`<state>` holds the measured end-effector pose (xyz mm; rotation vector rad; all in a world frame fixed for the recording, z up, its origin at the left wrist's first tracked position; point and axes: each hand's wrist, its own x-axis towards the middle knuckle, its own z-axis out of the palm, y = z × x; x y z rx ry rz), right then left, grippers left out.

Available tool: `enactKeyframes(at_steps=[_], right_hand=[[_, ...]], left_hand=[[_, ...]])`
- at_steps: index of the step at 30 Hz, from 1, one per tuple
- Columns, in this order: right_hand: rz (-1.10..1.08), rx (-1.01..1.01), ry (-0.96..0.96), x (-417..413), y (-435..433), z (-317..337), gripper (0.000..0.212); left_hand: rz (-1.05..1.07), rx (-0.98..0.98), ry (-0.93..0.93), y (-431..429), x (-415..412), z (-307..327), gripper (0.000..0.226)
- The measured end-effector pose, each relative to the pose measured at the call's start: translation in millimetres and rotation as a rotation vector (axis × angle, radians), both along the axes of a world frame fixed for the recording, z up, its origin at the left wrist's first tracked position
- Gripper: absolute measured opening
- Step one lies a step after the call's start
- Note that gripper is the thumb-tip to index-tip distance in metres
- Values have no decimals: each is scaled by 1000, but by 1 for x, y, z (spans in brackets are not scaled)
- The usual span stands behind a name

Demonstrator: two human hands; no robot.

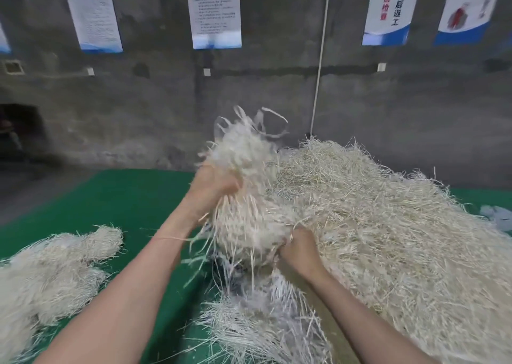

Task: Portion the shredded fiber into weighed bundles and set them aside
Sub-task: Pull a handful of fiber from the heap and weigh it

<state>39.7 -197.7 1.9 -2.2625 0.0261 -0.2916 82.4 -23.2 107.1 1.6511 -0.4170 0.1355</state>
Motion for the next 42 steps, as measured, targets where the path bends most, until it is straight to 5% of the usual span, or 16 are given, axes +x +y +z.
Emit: enactKeyframes(at_steps=[2, 4, 6, 8, 12, 14, 17, 19, 21, 24, 29, 33, 36, 38, 41, 42], right_hand=[[-85, 90, -33, 3, 0, 5, 31], [-99, 226, -73, 4, 6, 6, 16], [-55, 278, -115, 3, 5, 2, 22], [-39, 160, -165, 3, -3, 0, 38], [-27, -270, -146, 8, -27, -13, 26], [-42, -494, -89, 5, -37, -27, 19], [-14, -731, 27, -7, -56, -55, 35], [11, -787, 110, -15, -66, -68, 44], [75, -752, 222, -21, -66, -68, 58], [271, -515, 298, -24, -60, -33, 69], [207, 476, -133, -9, -39, 40, 9], [474, 183, 233, 10, -2, 49, 84], [488, 242, 466, 12, 24, 28, 67], [291, 424, 350, 15, 31, 18, 41], [-65, 452, 117, 25, 22, 20, 60], [-105, 414, 65, 26, 21, 22, 66]], left_hand=[[-218, 510, 115, -1, -2, -24, 59], [-155, 914, 248, -11, -2, -49, 115], [33, 1051, 240, -22, -5, -63, 117], [-48, 866, 288, -25, -2, -68, 105], [-196, 150, 501, -15, 0, -62, 57], [-51, 11, 537, -10, 8, -60, 45], [148, -71, 505, -3, 20, -56, 65], [297, -114, 479, 3, 24, -57, 47], [355, -162, 499, 6, 26, -57, 21], [311, -229, 528, 9, 26, -54, 27], [280, -215, 489, 5, 16, -36, 18], [232, -269, 400, -6, 5, -18, 18], [263, -180, 266, -9, 1, -7, 18], [254, -162, 196, -2, 6, -10, 21], [-77, 182, 154, 7, 0, -22, 4], [-196, 341, 172, 6, -1, -31, 24]])
